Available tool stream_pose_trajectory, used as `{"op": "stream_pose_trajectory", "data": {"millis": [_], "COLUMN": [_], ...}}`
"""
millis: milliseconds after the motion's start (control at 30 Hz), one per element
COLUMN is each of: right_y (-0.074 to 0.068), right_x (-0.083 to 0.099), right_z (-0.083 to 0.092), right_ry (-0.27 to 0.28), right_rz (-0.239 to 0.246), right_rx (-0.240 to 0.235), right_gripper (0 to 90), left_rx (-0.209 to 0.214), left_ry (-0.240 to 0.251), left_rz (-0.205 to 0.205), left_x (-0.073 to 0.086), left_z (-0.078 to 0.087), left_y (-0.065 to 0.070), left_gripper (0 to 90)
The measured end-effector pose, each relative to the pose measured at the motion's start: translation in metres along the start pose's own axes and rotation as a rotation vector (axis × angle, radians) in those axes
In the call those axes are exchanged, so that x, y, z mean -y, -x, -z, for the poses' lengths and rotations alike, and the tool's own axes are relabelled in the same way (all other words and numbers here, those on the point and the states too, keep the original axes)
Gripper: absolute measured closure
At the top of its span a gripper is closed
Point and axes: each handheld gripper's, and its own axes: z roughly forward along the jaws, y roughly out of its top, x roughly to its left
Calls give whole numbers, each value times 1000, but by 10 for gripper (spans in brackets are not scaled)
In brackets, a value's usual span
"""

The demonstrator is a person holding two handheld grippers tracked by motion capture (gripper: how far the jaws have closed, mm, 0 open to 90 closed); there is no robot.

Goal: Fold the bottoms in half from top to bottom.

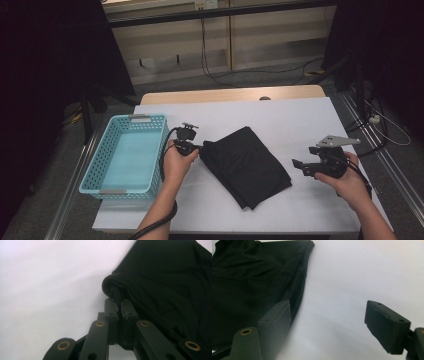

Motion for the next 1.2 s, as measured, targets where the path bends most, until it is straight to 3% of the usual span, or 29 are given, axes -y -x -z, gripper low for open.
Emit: {"op": "stream_pose_trajectory", "data": {"millis": [200, 367, 500, 600, 733, 933, 1100, 1200], "right_y": [-5, -19, -32, -43, -54, -63, -66, -65], "right_x": [1, 2, 1, 0, -2, -5, -5, -4], "right_z": [-4, -15, -23, -30, -39, -51, -59, -62], "right_ry": [-6, -28, -39, -43, -48, -58, -78, -101], "right_rz": [7, 20, 26, 33, 35, -5, -20, -33], "right_rx": [-1, -15, -47, -68, -63, -55, -41, -57], "right_gripper": [202, 203, 214, 225, 235, 236, 264, 333], "left_rx": [-16, -43, -52, -103, -118, -114, -118, -121], "left_ry": [7, 15, 25, 32, 63, 79, 84, 94], "left_rz": [9, 32, 18, 12, 26, -8, -28, -25], "left_x": [-17, -25, -24, -20, -11, 2, 12, 18], "left_z": [-9, -15, -17, -14, -6, 2, 4, 5], "left_y": [-7, -14, -13, -13, -16, -10, -5, -5], "left_gripper": [855, 856, 830, 598, 401, 250, 213, 199]}}
